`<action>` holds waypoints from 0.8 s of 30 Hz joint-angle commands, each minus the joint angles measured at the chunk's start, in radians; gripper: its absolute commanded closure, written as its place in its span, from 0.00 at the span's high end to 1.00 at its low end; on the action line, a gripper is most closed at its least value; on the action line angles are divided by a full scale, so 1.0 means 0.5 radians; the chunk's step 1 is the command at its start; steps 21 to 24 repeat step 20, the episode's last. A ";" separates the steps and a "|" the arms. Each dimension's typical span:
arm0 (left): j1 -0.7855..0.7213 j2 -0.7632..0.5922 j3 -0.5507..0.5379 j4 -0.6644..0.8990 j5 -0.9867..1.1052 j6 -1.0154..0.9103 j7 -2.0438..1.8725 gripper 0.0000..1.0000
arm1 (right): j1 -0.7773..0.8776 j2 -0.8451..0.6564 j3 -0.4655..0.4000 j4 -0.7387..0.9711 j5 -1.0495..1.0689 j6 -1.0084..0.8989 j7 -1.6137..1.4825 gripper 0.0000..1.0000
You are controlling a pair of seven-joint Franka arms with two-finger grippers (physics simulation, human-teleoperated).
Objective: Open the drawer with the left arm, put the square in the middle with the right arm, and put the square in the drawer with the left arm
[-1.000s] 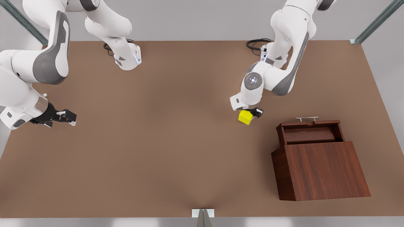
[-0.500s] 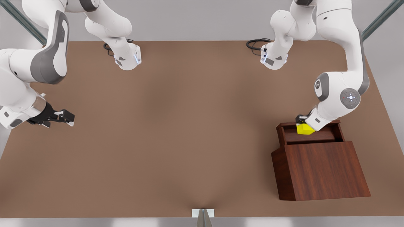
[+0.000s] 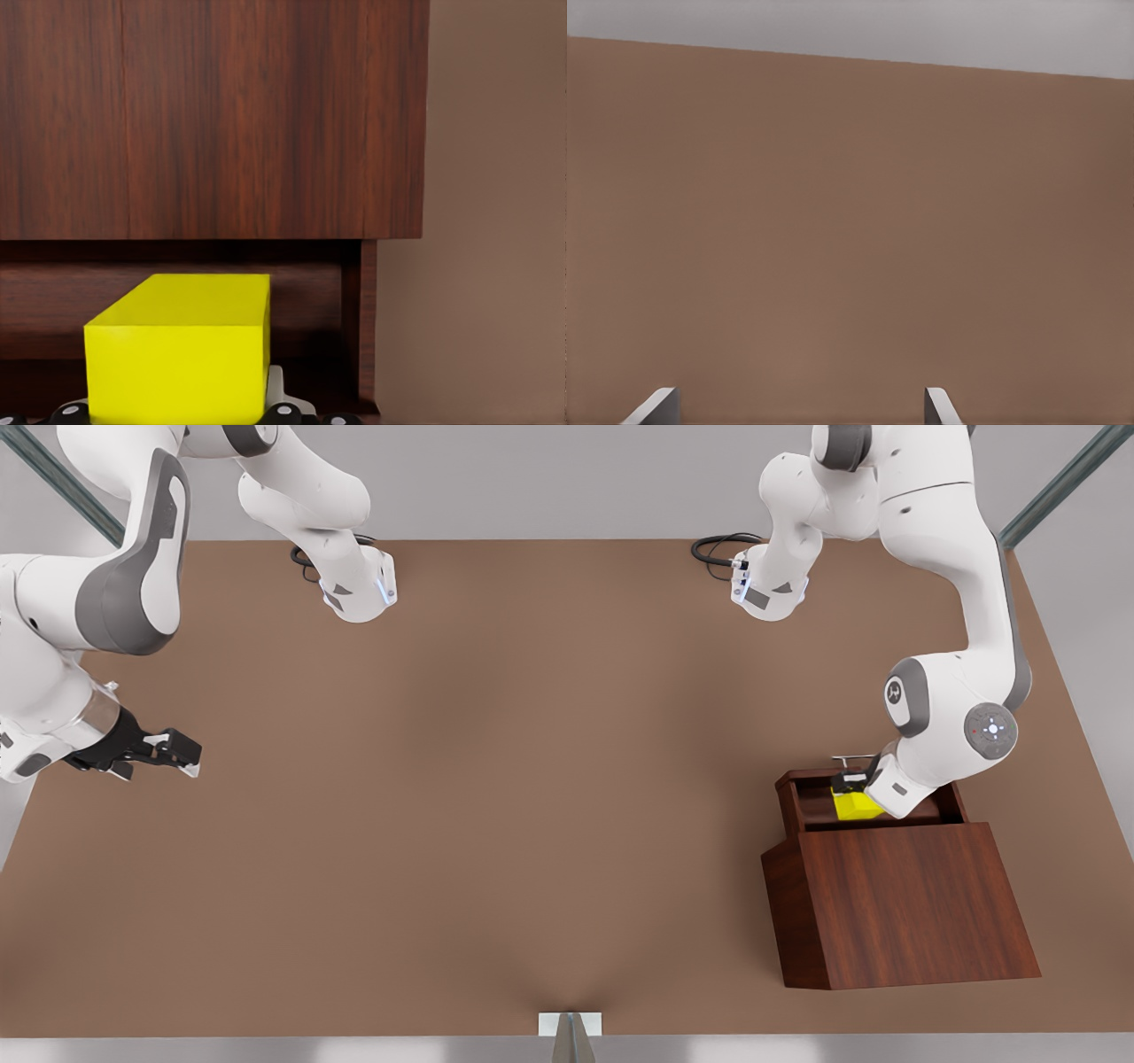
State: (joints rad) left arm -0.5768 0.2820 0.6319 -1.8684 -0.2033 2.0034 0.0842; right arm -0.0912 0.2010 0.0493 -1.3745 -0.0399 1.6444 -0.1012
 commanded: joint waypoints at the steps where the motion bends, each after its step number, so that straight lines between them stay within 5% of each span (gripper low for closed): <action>1: 0.000 0.000 0.000 0.000 -0.023 0.000 -0.003 1.00 | -0.002 0.000 -0.001 0.000 0.000 0.000 0.000 1.00; 6: -0.006 -0.027 0.003 0.049 -0.020 -0.009 -0.009 1.00 | -0.002 -0.003 -0.013 0.000 0.000 0.000 -0.003 1.00; 11: -0.028 -0.033 -0.070 0.656 0.035 -0.528 -0.021 1.00 | -0.002 -0.003 -0.013 0.000 0.000 0.000 -0.003 1.00; 15: 0.914 -0.306 -1.263 0.657 0.502 -0.522 -0.012 1.00 | -0.002 -0.003 -0.019 0.000 0.000 0.000 0.000 1.00; 24: 0.985 -0.355 -1.356 0.629 0.557 -0.506 -0.033 1.00 | -0.002 -0.003 -0.019 0.000 0.000 0.000 0.000 1.00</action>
